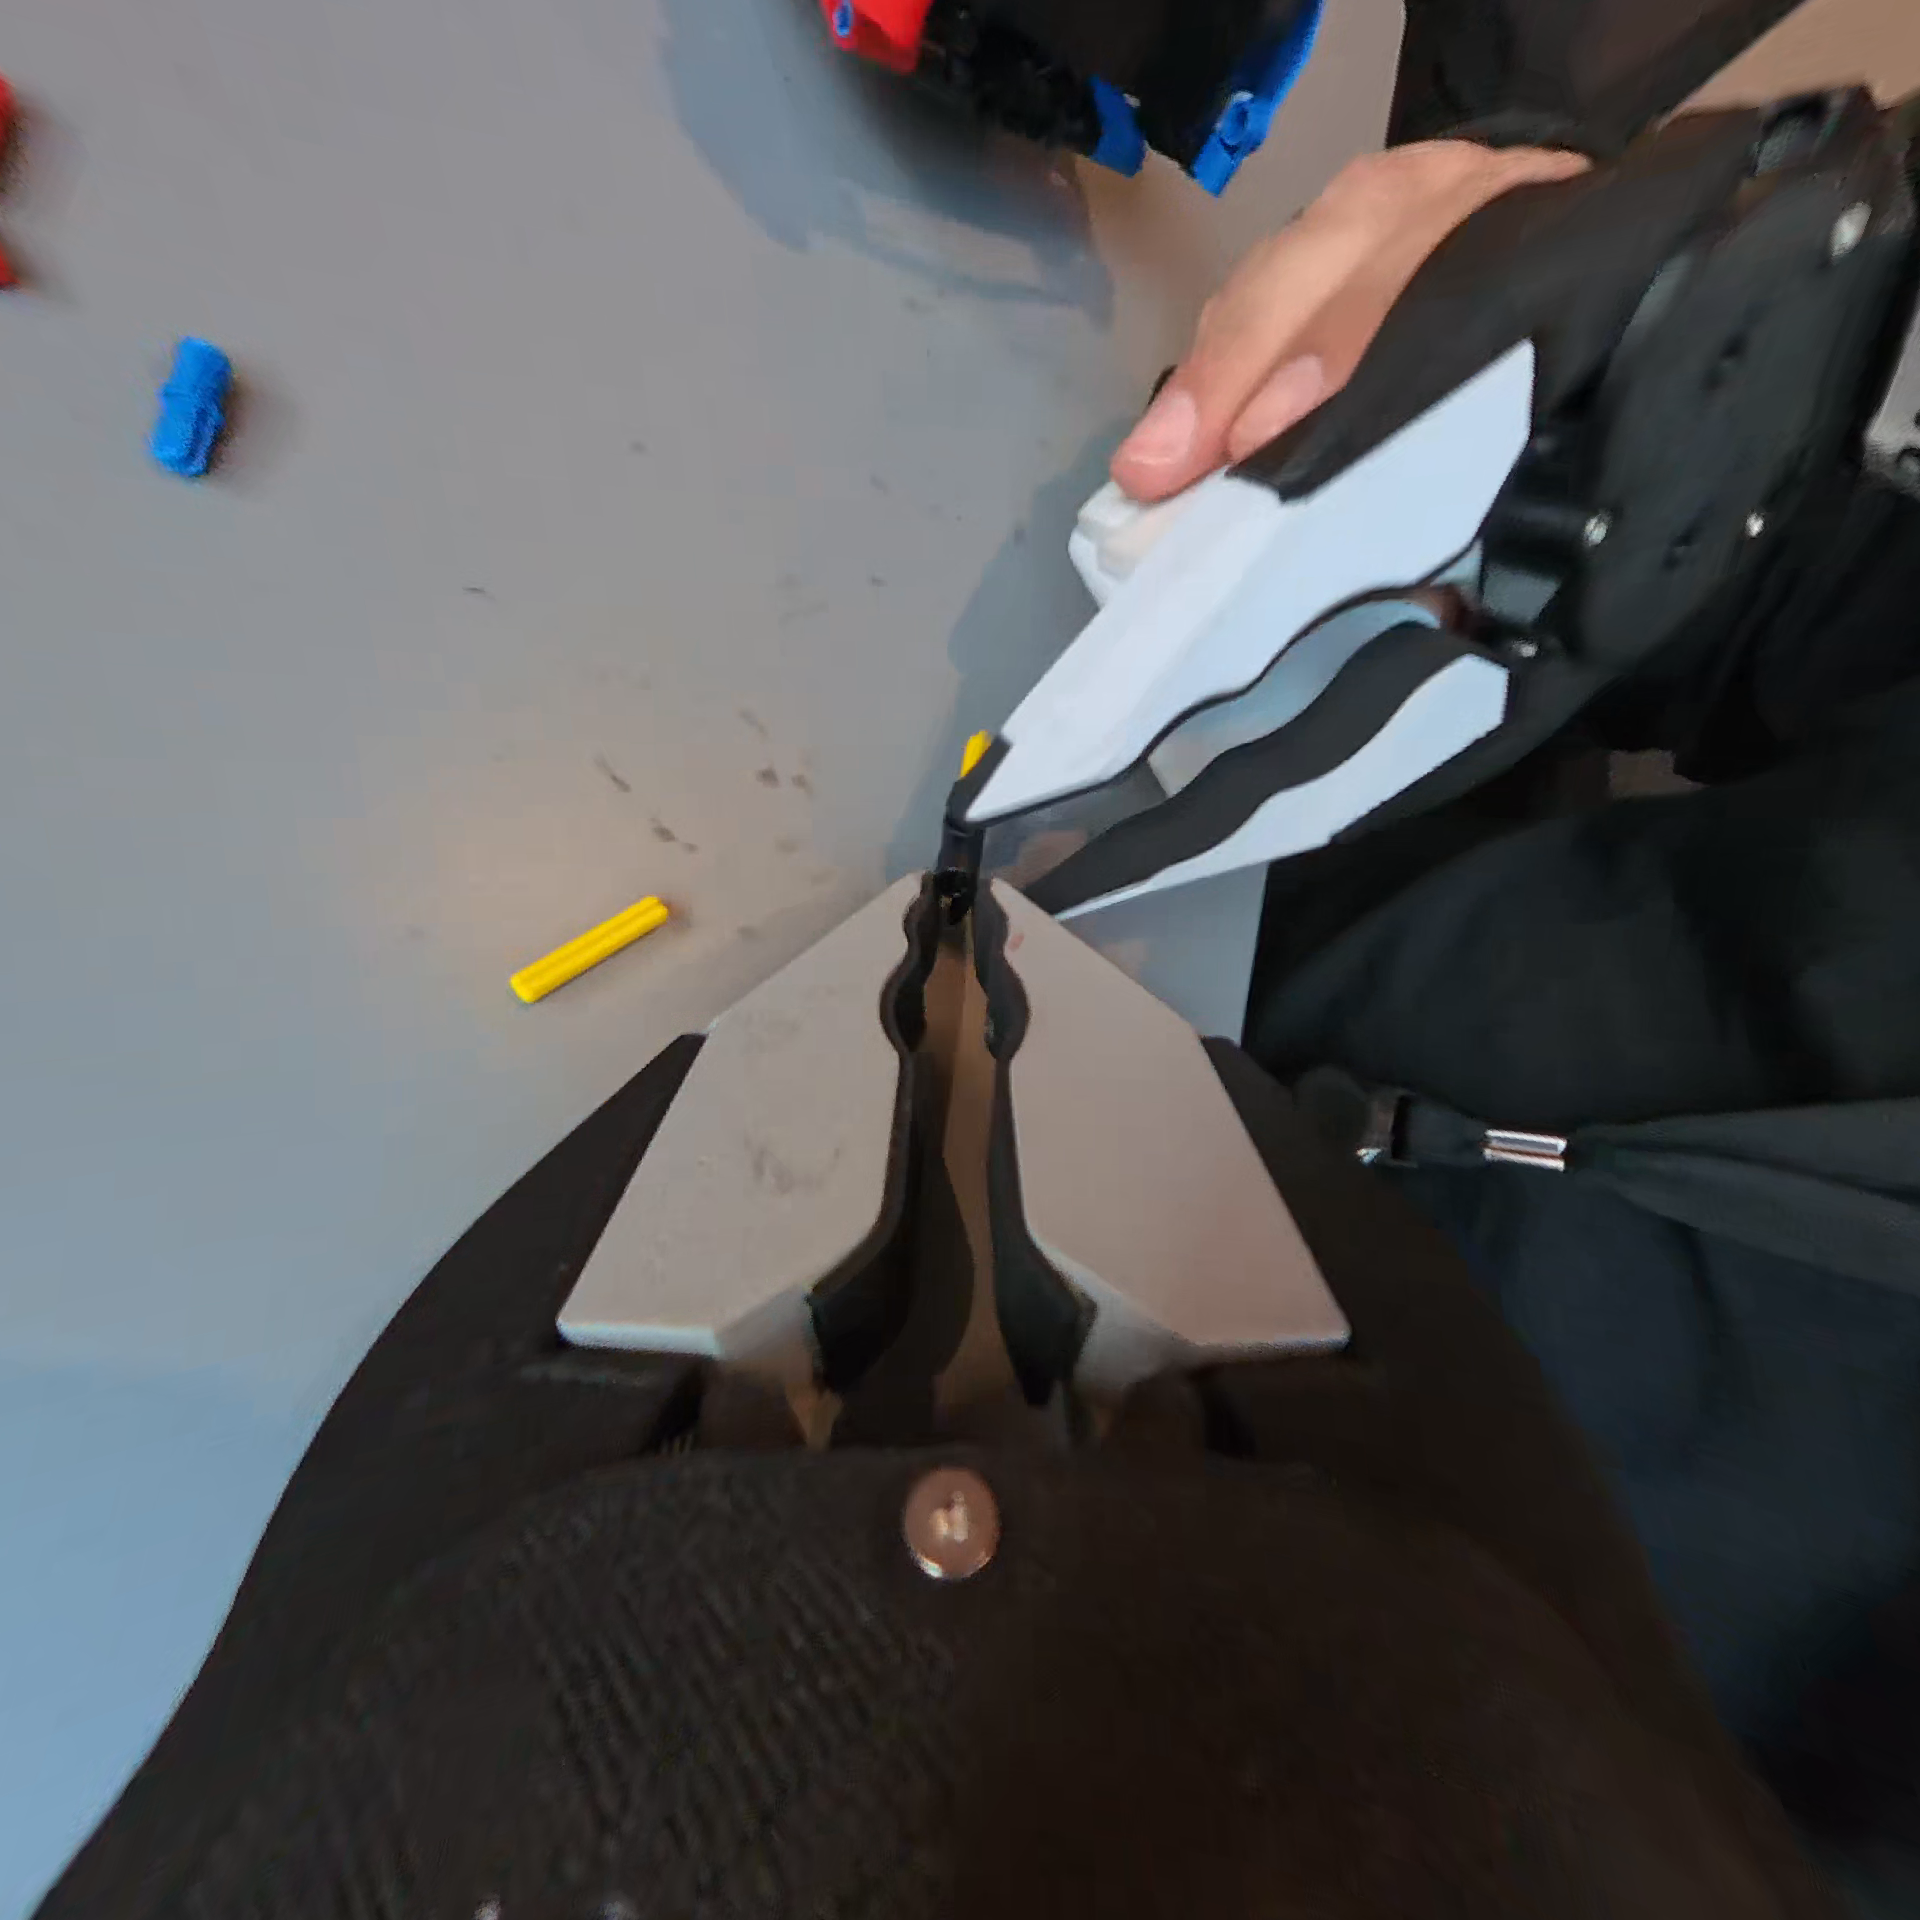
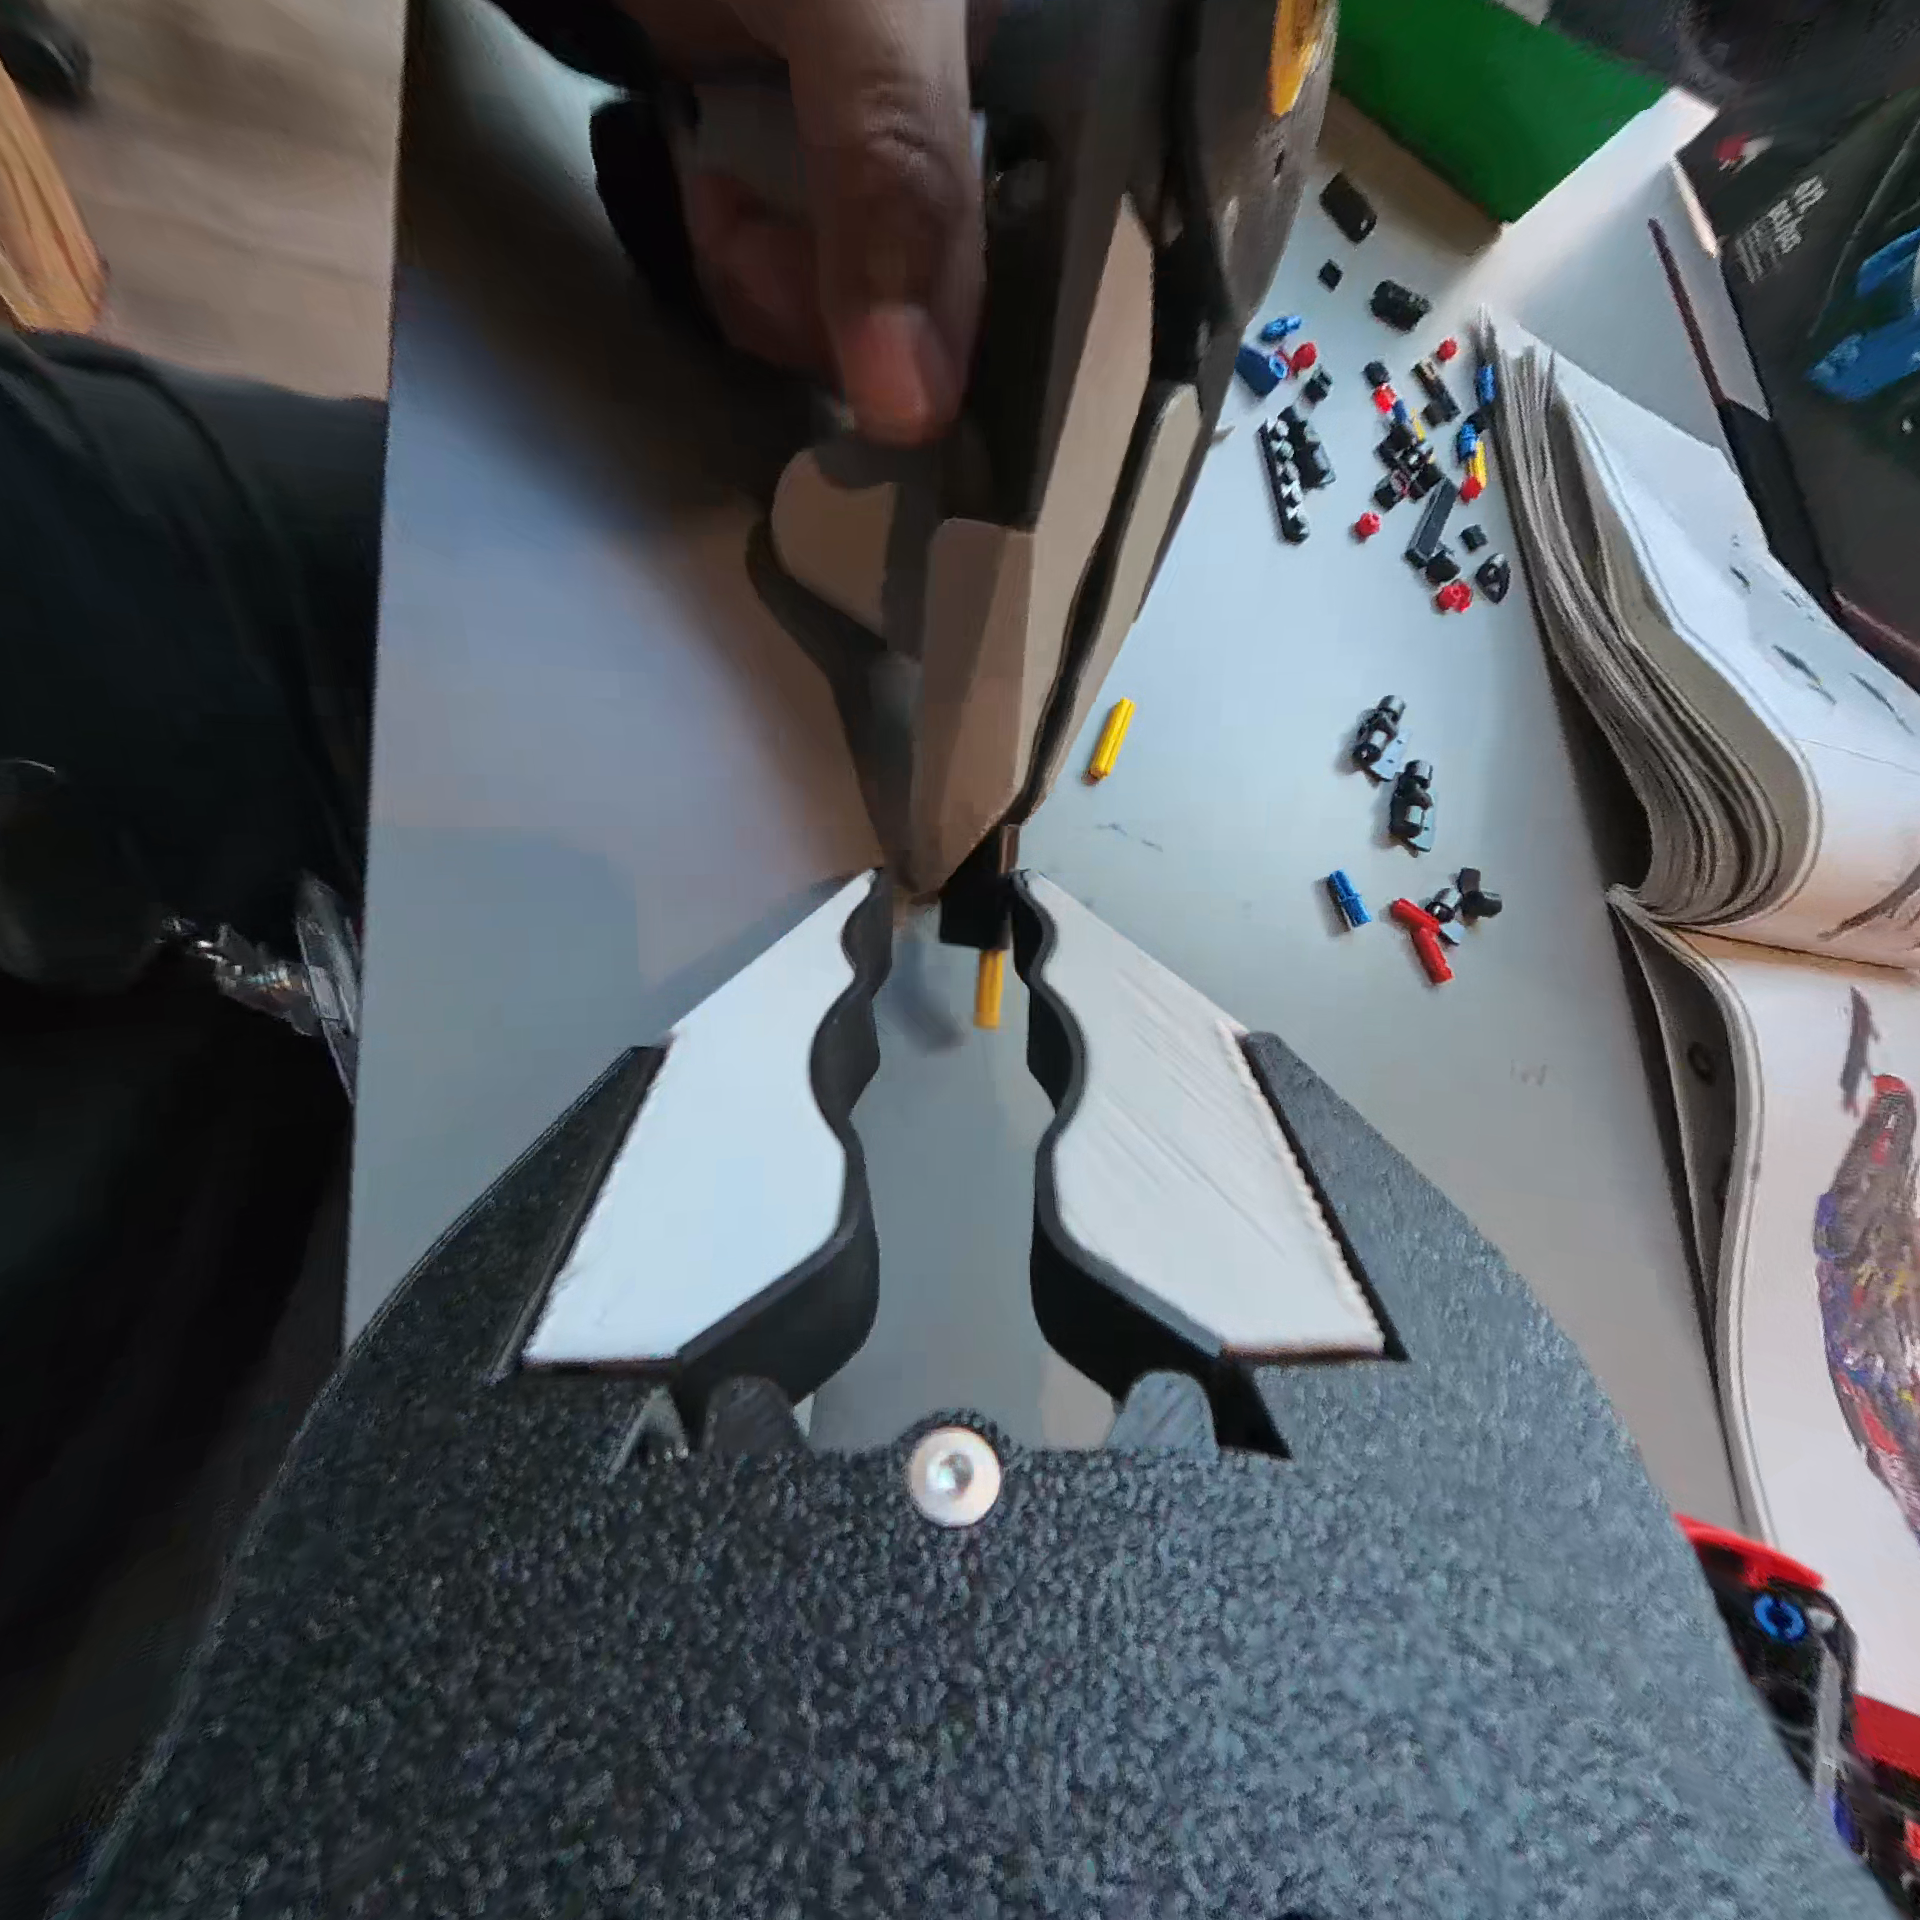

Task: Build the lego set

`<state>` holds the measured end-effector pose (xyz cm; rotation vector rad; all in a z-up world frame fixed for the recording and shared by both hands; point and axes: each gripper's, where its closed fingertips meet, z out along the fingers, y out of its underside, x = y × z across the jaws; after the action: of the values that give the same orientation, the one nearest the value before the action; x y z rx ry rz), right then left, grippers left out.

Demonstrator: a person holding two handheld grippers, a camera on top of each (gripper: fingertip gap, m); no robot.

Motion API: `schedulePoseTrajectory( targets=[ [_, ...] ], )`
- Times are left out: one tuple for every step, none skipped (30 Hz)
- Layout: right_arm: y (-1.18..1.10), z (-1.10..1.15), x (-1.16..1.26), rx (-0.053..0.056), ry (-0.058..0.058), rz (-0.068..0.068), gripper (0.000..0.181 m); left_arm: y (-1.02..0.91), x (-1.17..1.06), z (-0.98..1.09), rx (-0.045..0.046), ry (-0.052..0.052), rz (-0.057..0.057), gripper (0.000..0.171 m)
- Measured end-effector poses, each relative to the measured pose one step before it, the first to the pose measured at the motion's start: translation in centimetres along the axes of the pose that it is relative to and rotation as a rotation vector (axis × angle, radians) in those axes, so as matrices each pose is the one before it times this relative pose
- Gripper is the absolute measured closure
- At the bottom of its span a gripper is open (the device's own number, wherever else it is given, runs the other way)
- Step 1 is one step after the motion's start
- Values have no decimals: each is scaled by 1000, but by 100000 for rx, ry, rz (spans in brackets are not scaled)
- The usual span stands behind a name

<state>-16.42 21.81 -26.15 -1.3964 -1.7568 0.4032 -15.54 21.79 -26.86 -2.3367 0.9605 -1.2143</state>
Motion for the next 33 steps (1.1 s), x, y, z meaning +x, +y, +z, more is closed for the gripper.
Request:
schedulePoseTrajectory(
  targets=[
    [130,232,248,-1118,572,7,160,-121,-212,-89,274,-797,-1212,168],
    [-53,82,250,602,-468,974,164,-13,-144,-105,-510,-406,-375,168],
    [-44,73,79,484,-2436,2107,166,40,-55,-98,-740,-94,311,167],
    [-37,68,24,186,-3023,2800,167,33,-69,-107,-432,-211,565,167],
    [16,96,59,-172,-2670,2428,169,17,-116,-141,-210,-465,939,166],
    [115,128,107,-800,-2101,2156,171,0,-174,-189,-56,-882,868,166],
    [235,180,141,-1495,-1667,1916,171,8,-226,-290,-62,-1265,919,164],
    [195,164,110,-1223,-1782,1642,171,-68,-242,-400,310,-1481,1566,158],
    [-40,34,131,156,-1611,1797,171,-72,-373,-502,471,-2245,1681,151],
    [20,40,175,-166,-1260,1897,171,-82,-517,-547,408,-2602,1652,144],
    [21,33,180,-96,-824,1800,171,-80,-555,-560,534,-2404,1700,138],
    [14,30,164,21,-481,1542,171,-57,-520,-546,736,-1689,1414,136],
    [-14,25,85,169,-611,1283,171,-73,-410,-511,827,-578,1072,136],
    [7,23,-9,-30,-726,947,171,-112,-193,-480,922,820,1057,136],
    [7,-15,18,-96,-219,477,171,-154,-211,-487,992,475,832,135],
    [-4,-22,17,-19,134,199,171,-270,-396,-518,1399,-920,1036,134],
    [7,-34,14,270,377,117,171,-348,-501,-545,1694,-1763,1508,133],
    [-6,-78,147,326,1146,382,168,-410,-612,-554,1869,-2433,1436,133],
    [-65,-132,247,810,1607,855,164,-545,-715,-547,2714,-3034,1128,133],
    [-224,-226,130,1865,786,1179,162,-611,-634,-501,3310,-2509,662,133],
    [-353,-279,48,2477,199,1696,161,-606,-532,-427,3315,-1601,34,133],
    [-398,-306,145,2537,886,1919,160,-579,-578,-342,3140,-1600,-503,131],
    [-382,-300,197,2522,1444,1590,157,-527,-662,-283,2760,-1985,-479,130],
    [-271,-264,220,2063,1683,1245,156,-456,-772,-264,2340,-2675,-412,129],
    [-130,-216,230,1365,1872,1071,155,-345,-814,-268,1690,-3111,-375,128],
    [-47,-193,194,1110,1861,978,155,-269,-727,-275,1223,-2943,174,127],
    [27,-169,217,882,2030,970,155,-186,-652,-290,870,-2724,560,128],
    [98,-167,279,502,2277,1006,155,-132,-592,-279,839,-3004,530,129],
    [127,-182,378,221,2659,1155,154,-27,-326,-244,605,-1832,425,131],
    [50,-230,417,559,2463,1303,154,77,15,-153,205,52,-46,134],
    [-61,-258,388,1076,1975,1567,155,167,261,-12,-469,1466,-362,135],
    [-150,-258,313,1580,1347,1669,155,220,198,119,-1340,1004,-224,135],
    [-179,-242,251,1862,1134,1498,155,266,167,242,-2576,770,955,137]
  ],
)
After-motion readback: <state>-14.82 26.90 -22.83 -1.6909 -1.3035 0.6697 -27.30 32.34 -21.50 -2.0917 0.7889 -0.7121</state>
